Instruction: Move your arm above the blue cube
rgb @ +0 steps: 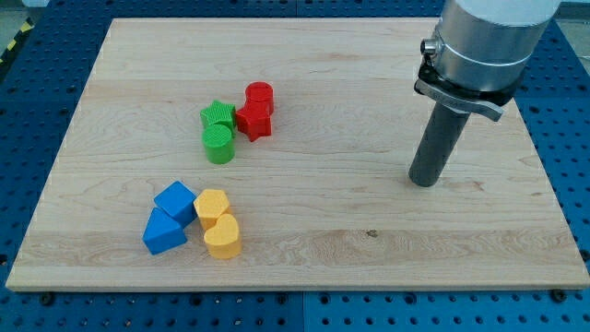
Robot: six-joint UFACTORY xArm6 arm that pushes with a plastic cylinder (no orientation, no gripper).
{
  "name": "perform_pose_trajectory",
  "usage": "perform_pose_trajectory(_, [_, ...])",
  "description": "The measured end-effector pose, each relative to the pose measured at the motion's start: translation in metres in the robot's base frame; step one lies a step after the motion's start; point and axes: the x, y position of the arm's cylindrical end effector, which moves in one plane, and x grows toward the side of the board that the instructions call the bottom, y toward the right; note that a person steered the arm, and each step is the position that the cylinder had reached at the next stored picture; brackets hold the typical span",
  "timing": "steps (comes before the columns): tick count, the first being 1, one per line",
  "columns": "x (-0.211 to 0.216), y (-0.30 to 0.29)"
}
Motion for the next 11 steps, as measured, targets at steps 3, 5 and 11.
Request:
perform_pose_trajectory(3, [0.000,-0.059])
perform_pose_trajectory(5, [-0.017,-0.095])
perform_pose_trajectory(11, [-0.007,-0.284])
